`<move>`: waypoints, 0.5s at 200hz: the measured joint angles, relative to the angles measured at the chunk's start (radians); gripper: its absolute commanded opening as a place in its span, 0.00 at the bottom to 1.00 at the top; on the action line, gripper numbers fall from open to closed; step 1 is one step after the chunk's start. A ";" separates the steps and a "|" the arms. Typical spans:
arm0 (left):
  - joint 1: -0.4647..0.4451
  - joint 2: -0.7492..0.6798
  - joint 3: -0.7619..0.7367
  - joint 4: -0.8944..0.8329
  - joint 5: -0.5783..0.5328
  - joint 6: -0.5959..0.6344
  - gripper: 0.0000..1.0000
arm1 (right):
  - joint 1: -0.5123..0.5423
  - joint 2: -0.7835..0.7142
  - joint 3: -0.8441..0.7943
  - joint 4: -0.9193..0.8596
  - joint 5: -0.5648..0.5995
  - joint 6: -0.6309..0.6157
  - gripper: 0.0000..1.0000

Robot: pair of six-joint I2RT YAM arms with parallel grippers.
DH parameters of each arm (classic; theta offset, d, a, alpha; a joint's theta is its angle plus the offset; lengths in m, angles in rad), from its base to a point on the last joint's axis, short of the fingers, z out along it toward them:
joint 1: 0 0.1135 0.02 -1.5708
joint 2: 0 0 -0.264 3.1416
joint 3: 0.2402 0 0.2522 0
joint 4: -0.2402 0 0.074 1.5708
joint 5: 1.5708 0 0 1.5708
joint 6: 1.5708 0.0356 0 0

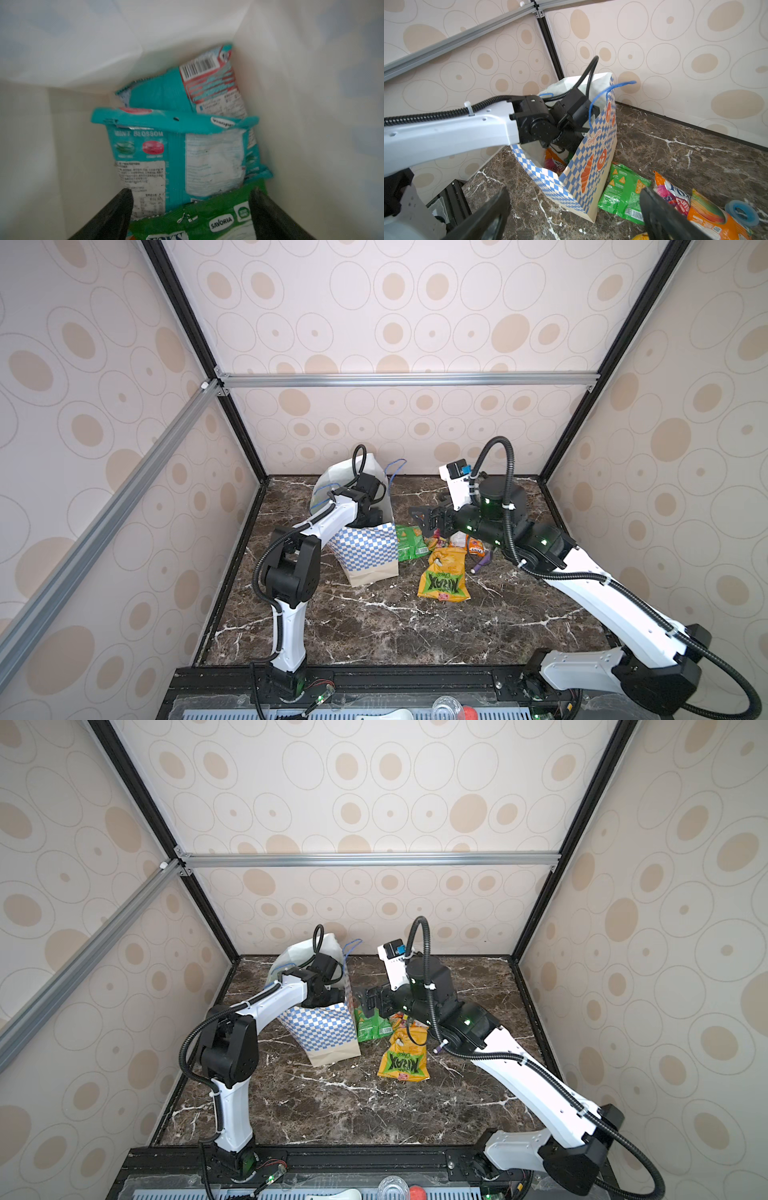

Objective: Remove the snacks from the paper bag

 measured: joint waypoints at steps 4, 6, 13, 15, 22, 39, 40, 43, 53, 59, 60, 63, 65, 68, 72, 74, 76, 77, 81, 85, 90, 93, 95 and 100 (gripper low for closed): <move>0.000 0.000 -0.017 0.005 0.007 -0.005 0.96 | 0.000 0.013 0.012 -0.001 -0.003 -0.005 1.00; 0.000 0.000 -0.026 0.009 0.011 -0.007 0.96 | 0.000 0.022 0.018 -0.001 -0.006 -0.008 1.00; 0.000 0.002 -0.051 0.019 0.020 -0.011 0.97 | 0.000 0.046 0.038 -0.001 -0.013 -0.018 1.00; 0.000 0.002 -0.058 0.023 0.023 -0.012 0.97 | 0.000 0.051 0.043 0.000 -0.015 -0.020 1.00; 0.000 0.005 -0.074 0.037 0.026 -0.016 0.97 | 0.000 0.067 0.054 0.000 -0.021 -0.029 1.00; 0.000 0.005 -0.100 0.071 0.029 -0.023 0.98 | 0.000 0.092 0.068 -0.003 -0.027 -0.049 1.00; 0.000 0.005 -0.103 0.074 0.029 -0.024 0.98 | 0.000 0.092 0.068 -0.004 -0.028 -0.050 1.00; 0.000 0.005 -0.106 0.080 0.029 -0.025 0.98 | 0.000 0.095 0.070 -0.004 -0.028 -0.053 1.00; 0.000 0.005 -0.121 0.103 0.029 -0.027 0.98 | 0.000 0.102 0.074 -0.008 -0.029 -0.059 1.00; 0.000 0.005 -0.129 0.115 0.029 -0.029 0.98 | 0.000 0.104 0.075 -0.008 -0.030 -0.061 1.00; 0.000 0.005 -0.131 0.119 0.029 -0.029 0.98 | 0.000 0.105 0.075 -0.008 -0.030 -0.061 1.00; 0.000 0.005 -0.135 0.125 0.029 -0.029 0.98 | 0.000 0.106 0.075 -0.009 -0.031 -0.062 1.00; 0.000 0.005 -0.137 0.129 0.029 -0.029 0.98 | 0.000 0.106 0.076 -0.009 -0.032 -0.062 1.00; 0.000 0.005 -0.140 0.134 0.029 -0.030 0.97 | 0.000 0.107 0.076 -0.009 -0.032 -0.062 1.00; 0.000 0.005 -0.144 0.140 0.030 -0.030 0.97 | 0.000 0.108 0.076 -0.009 -0.034 -0.062 1.00; 0.000 0.005 -0.146 0.143 0.030 -0.030 0.97 | 0.000 0.108 0.077 -0.009 -0.035 -0.062 1.00; 0.000 0.005 -0.147 0.145 0.030 -0.031 0.97 | 0.000 0.109 0.077 -0.009 -0.035 -0.062 1.00; 0.000 0.005 -0.148 0.147 0.030 -0.031 0.97 | 0.000 0.109 0.077 -0.009 -0.036 -0.062 1.00; 0.000 0.005 -0.151 0.152 0.031 -0.031 0.96 | 0.000 0.110 0.078 -0.009 -0.038 -0.061 1.00; 0.001 0.005 -0.153 0.157 0.032 -0.031 0.96 | 0.000 0.111 0.079 -0.009 -0.040 -0.061 1.00; 0.001 0.007 -0.155 0.161 0.032 -0.031 0.96 | 0.000 0.113 0.082 -0.009 -0.042 -0.060 1.00; 0.001 0.008 -0.155 0.163 0.033 -0.031 0.96 | 0.000 0.114 0.084 -0.010 -0.043 -0.059 1.00; 0.002 0.009 -0.156 0.166 0.034 -0.031 0.96 | 0.000 0.114 0.085 -0.010 -0.044 -0.057 1.00; 0.002 0.011 -0.156 0.170 0.034 -0.031 0.96 | 0.000 0.116 0.089 -0.009 -0.045 -0.056 1.00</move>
